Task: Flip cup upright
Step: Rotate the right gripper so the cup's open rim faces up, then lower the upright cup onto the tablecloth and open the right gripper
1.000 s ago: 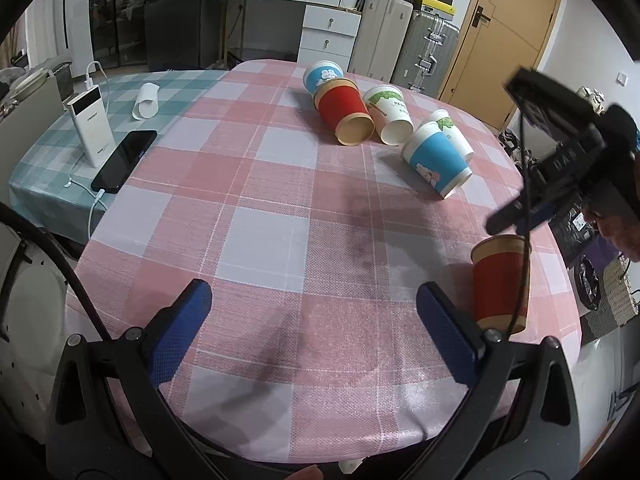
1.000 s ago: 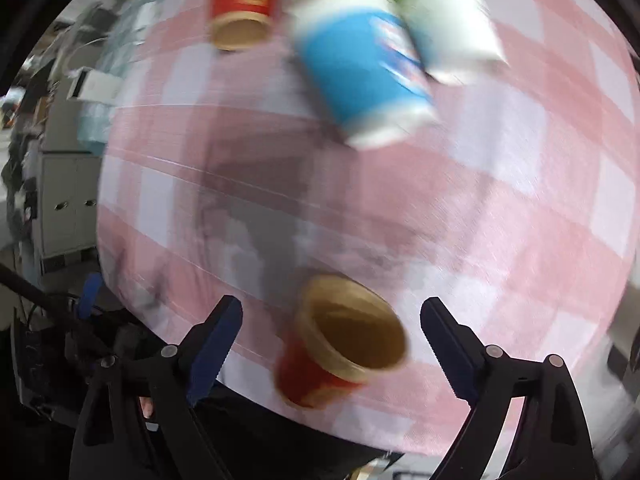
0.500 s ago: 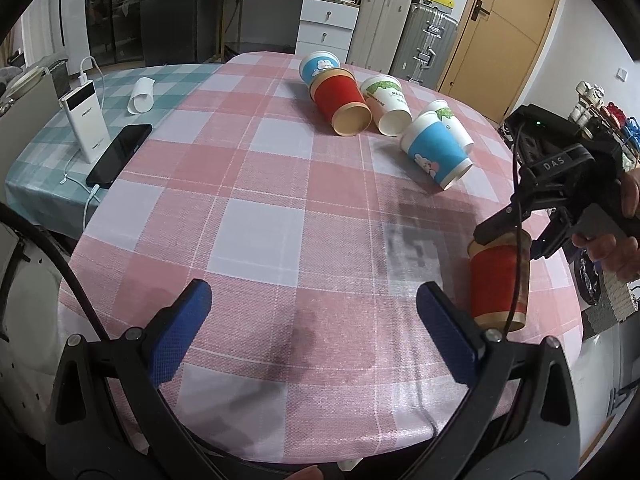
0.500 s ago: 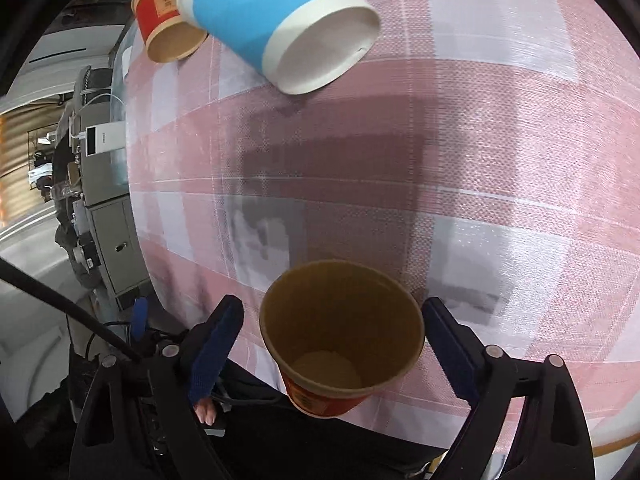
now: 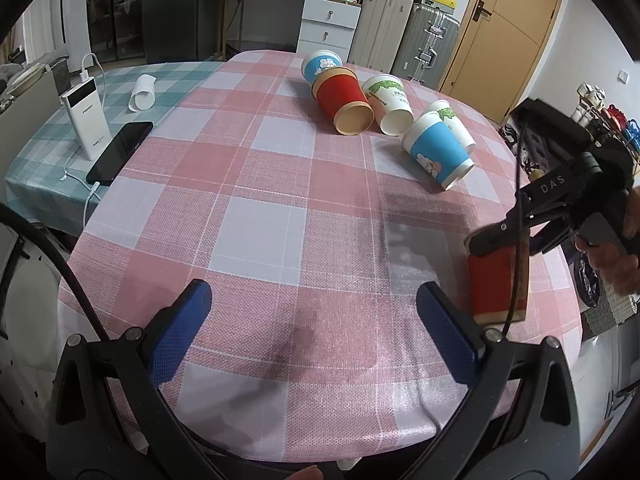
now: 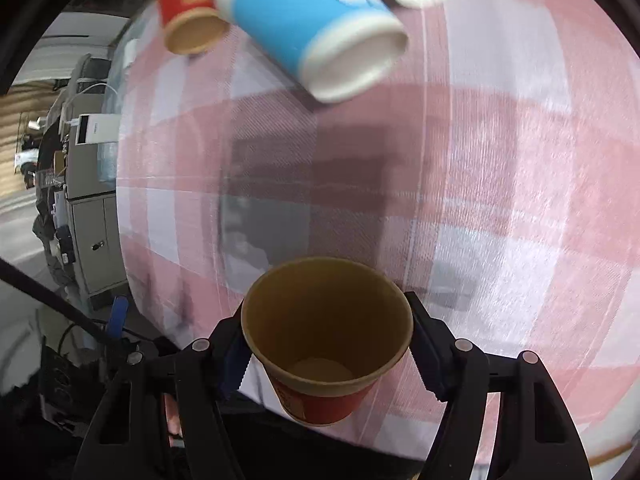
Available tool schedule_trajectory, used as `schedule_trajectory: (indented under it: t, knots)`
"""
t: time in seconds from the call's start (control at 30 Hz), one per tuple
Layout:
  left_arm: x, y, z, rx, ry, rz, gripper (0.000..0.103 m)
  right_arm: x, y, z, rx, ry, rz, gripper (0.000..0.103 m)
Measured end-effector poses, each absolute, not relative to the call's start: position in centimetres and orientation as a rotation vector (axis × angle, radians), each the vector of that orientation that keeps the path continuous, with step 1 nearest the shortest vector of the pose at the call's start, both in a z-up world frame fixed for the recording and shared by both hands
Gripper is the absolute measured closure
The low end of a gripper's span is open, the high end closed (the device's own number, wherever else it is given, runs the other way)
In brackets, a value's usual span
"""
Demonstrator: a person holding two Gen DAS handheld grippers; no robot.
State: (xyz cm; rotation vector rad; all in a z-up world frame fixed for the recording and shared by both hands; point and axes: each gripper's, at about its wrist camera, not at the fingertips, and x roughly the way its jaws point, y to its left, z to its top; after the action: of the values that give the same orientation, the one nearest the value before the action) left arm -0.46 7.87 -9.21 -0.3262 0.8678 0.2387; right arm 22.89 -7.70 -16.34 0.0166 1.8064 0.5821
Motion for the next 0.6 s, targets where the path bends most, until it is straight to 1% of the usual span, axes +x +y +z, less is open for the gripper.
schedule_trajectory:
  t: [0.23,0.43,0.6]
  knots:
    - [-0.9,7.3,-8.6,-0.31,0.855,0.231,0.001,21.0,-8.5,-13.3,0.05,1.429,0.628,0.034]
    - [-1.6,7.1,-7.9,-0.302,0.842,0.233,0.001,17.5,-8.9,-10.8,-0.022,1.093,0.61,0.034]
    - [-2.2,7.1,-7.4,-0.308,0.827,0.235,0.001,13.5,-9.0,-10.0,-0.105,0.89,0.582,0.033]
